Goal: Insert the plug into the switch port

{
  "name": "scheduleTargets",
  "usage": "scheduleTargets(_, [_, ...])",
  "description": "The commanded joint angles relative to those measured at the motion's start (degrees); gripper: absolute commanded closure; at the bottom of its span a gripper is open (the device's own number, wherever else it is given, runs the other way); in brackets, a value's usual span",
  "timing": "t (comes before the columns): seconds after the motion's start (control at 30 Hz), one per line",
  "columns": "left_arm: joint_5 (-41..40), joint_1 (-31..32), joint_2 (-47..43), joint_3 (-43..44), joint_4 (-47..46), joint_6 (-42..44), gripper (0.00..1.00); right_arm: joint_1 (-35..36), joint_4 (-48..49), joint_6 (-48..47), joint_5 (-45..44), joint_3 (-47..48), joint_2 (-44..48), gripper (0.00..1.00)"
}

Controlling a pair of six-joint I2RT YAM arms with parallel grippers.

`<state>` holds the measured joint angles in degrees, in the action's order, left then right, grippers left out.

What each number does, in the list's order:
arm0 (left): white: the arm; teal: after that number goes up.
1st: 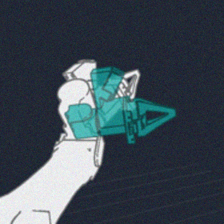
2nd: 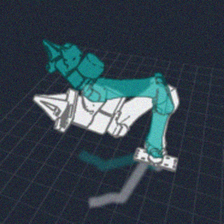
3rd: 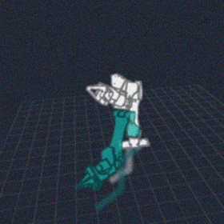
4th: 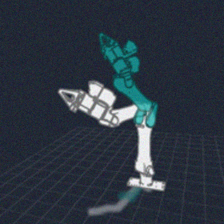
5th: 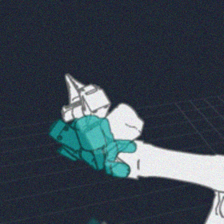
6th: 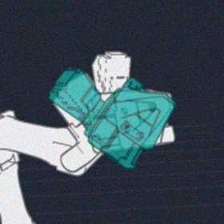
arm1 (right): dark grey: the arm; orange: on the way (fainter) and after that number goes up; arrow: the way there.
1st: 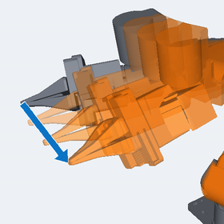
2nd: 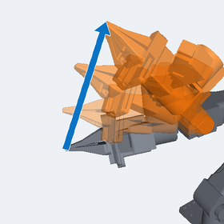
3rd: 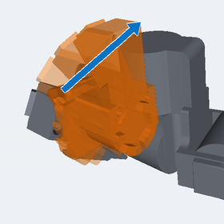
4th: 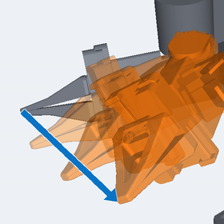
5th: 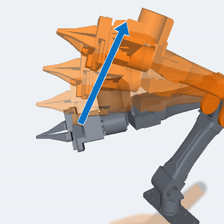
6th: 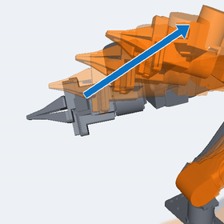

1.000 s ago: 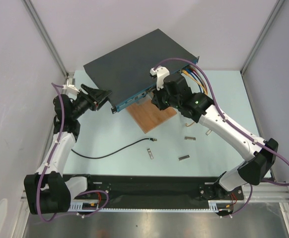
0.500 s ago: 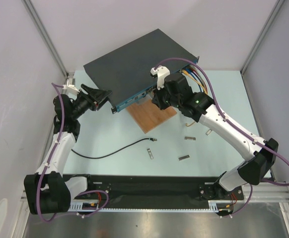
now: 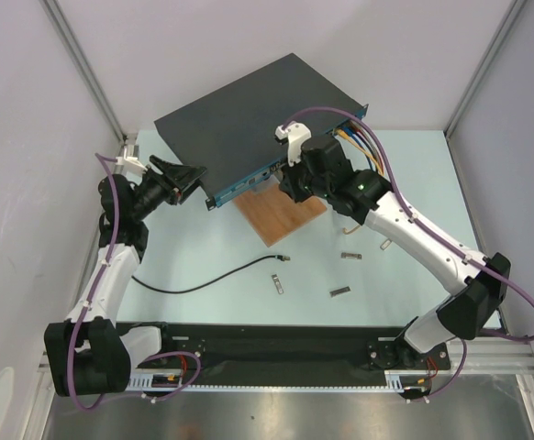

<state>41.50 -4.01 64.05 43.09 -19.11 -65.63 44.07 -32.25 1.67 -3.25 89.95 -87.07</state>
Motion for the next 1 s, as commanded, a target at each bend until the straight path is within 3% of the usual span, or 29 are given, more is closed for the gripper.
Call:
scheduleTargets(0.0, [-0.45, 1.64, -0.59, -0.11, -0.75, 2.96, 1.0, 0.13, 1.14, -0.62, -0.62, 2.77, -0.65, 1.0])
scheduleTargets(0.8, [-0.54, 1.64, -0.51, -0.29, -0.14, 3.4, 1.0, -1.01, 1.4, -1.5, 2.63, 13.05, -6.36, 0.99])
scheduleTargets(0.97, [-0.63, 1.73, -0.59, -0.11, 0.3, 3.75, 1.0, -2.67, -0.35, -1.5, 6.32, 11.74, -4.7, 0.61])
